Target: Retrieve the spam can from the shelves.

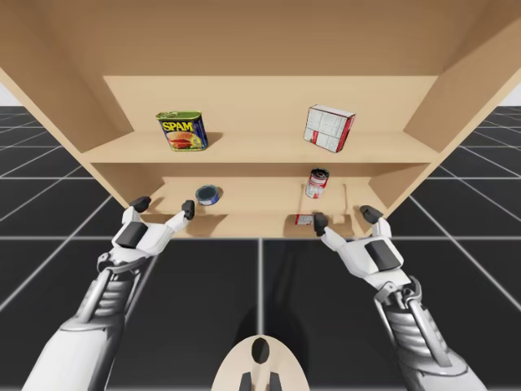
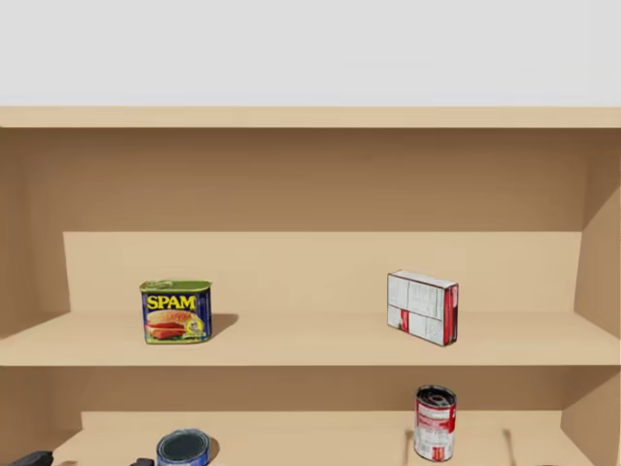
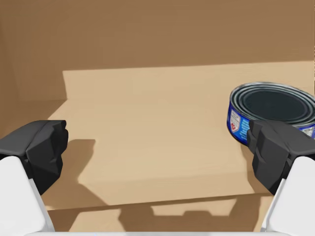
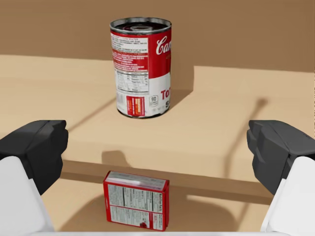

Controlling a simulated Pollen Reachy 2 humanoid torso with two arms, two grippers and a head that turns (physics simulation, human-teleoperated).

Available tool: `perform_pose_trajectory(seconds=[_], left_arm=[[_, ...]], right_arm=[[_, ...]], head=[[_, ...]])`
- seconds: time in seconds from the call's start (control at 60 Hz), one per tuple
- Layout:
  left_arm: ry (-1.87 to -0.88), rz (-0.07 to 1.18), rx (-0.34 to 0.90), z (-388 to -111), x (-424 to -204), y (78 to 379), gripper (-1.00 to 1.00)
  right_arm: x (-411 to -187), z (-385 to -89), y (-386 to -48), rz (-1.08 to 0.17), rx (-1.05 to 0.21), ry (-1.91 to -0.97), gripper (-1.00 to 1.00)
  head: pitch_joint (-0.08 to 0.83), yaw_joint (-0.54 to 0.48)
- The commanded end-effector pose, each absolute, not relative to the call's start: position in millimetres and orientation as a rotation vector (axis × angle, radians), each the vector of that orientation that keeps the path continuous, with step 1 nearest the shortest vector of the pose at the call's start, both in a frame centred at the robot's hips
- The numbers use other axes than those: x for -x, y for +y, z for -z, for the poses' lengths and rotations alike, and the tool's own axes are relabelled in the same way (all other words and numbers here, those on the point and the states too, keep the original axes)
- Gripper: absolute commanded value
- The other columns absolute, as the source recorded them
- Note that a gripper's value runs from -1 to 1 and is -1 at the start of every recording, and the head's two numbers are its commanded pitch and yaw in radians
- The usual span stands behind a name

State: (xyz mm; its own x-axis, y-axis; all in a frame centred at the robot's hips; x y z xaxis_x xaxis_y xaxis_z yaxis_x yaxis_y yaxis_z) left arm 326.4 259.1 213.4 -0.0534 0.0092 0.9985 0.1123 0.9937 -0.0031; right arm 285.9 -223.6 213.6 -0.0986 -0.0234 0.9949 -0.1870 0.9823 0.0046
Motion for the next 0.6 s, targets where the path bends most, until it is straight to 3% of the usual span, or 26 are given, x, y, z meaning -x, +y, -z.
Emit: perform_pose_trajectory(seconds=[0.017, 0.25, 0.6], left_arm=[[-1.622, 0.091, 0.095, -213.7, -325.6, 259.0, -1.00], [-1.624, 0.091, 0.094, -214.7, -324.8, 258.8, -1.00], [-1.628, 0.085, 0.126, -219.5, -321.3, 258.9, -1.00]], right_arm=[[-283.0, -212.5, -219.7, -0.095, -0.160, -1.677, -1.00], [-283.7, -215.2, -219.6, -0.122, -0.176, -1.664, -1.00], [-282.1, -216.1, -218.8, -0.129, -0.183, -1.664, -1.00]], head=[[0.003, -0.01], [0.057, 0.03], [0.152, 0.27]])
